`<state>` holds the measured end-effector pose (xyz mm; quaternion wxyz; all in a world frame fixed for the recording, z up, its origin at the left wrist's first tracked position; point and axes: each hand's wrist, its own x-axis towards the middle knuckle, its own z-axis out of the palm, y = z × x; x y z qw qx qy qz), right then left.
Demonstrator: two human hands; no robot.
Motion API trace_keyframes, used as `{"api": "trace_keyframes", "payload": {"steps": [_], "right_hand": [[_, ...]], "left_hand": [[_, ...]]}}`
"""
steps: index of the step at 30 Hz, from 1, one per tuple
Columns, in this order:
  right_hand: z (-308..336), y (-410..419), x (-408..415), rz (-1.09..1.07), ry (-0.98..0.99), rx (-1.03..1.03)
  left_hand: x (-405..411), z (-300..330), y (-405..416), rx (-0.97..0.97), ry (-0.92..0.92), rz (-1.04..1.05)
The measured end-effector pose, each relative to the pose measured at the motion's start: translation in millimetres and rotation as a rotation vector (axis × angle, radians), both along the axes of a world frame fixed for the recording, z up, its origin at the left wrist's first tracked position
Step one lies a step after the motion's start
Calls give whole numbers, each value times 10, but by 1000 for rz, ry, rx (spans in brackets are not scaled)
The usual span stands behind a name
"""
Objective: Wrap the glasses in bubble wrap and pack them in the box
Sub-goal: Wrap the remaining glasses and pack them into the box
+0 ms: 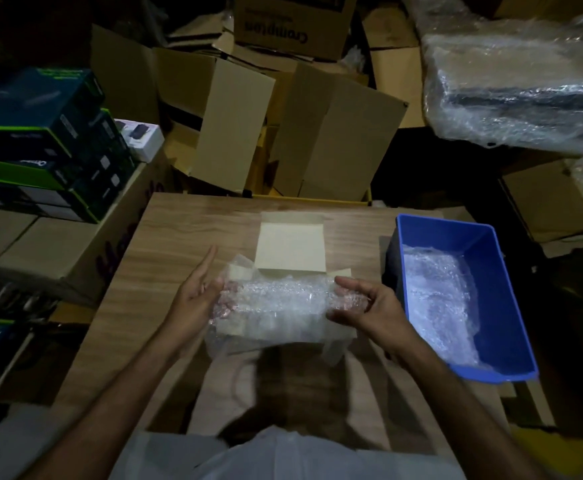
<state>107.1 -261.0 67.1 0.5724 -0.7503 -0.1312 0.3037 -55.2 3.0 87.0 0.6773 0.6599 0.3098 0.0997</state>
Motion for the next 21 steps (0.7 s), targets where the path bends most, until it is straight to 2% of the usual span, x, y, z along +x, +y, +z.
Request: {"api": "trace_keyframes", "payload": {"steps": [4,7,10,13,15,16,19,21], "right_hand": [[46,-2,25,98,-265,-182],[76,41,58,174,-380,-299],[67,44,172,270,-585,-464],[107,14,292,329,-673,-448],[187,-20,369,378,-620,-420],[262,-28,389,398,-504,-362],[546,-1,385,383,-93,-49],[713,110,341,355,-8,83]], "left_hand": [[-93,13,136,-149,53,-161],[-101,68,107,130,180,-333],[-27,81,42,403,205,-263],[-10,33,88,611,244,-214],[-68,13,179,665,262,-310],[-104,28,248,656,278,-397],[-115,286,343,404,342,-735],[-2,464,232,210,349,-907]]}}
